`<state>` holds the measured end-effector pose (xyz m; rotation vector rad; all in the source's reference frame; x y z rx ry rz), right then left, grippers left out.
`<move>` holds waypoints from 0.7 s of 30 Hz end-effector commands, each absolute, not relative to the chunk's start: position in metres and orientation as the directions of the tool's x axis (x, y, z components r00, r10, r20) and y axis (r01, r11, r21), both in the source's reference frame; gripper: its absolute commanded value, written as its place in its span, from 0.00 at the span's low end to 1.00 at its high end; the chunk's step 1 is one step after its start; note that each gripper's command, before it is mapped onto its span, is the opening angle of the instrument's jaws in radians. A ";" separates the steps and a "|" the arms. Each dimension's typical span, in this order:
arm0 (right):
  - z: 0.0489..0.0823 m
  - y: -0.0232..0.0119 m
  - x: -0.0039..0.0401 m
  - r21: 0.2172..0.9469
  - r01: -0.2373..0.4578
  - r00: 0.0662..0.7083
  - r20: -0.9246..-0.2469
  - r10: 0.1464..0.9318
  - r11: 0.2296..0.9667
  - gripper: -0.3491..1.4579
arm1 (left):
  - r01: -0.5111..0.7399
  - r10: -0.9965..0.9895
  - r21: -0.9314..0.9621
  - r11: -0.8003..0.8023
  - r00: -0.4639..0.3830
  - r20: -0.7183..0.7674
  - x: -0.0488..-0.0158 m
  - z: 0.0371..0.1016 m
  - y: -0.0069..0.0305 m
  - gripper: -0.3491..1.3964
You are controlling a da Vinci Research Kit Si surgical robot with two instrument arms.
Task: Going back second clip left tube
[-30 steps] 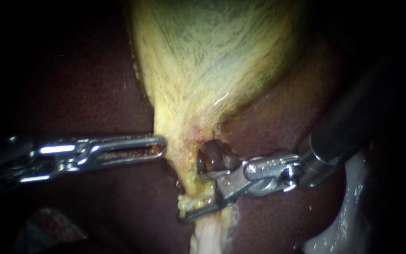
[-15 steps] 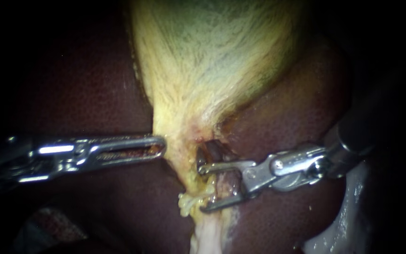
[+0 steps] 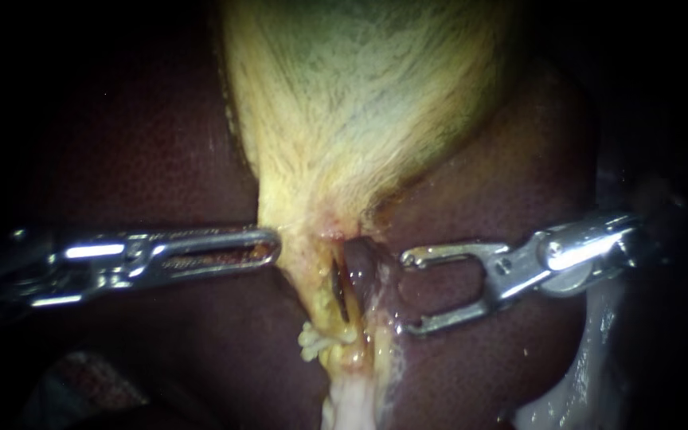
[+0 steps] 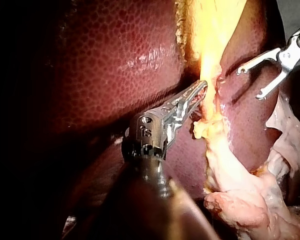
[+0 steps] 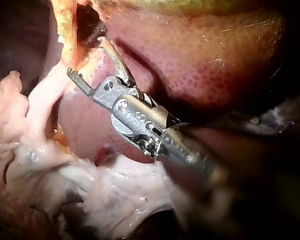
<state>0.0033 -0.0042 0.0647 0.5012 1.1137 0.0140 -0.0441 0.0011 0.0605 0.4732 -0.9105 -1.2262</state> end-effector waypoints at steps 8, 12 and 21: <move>0.0642 -0.0043 0.0028 0.366 0.254 0.447 -0.865 0.227 0.895 0.52 | 0.594 -0.940 0.744 0.305 0.061 0.336 -0.0443 0.0615 0.0015 0.00; 0.0642 -0.0043 0.0022 0.356 0.262 0.444 -0.870 0.215 0.897 0.52 | 0.599 -0.938 0.740 0.306 0.059 0.341 -0.0451 0.0623 0.0012 0.00; 0.0641 -0.0041 0.0020 0.352 0.265 0.443 -0.871 0.210 0.898 0.52 | 0.593 -0.938 0.741 0.315 0.076 0.337 -0.0486 0.0652 0.0007 0.00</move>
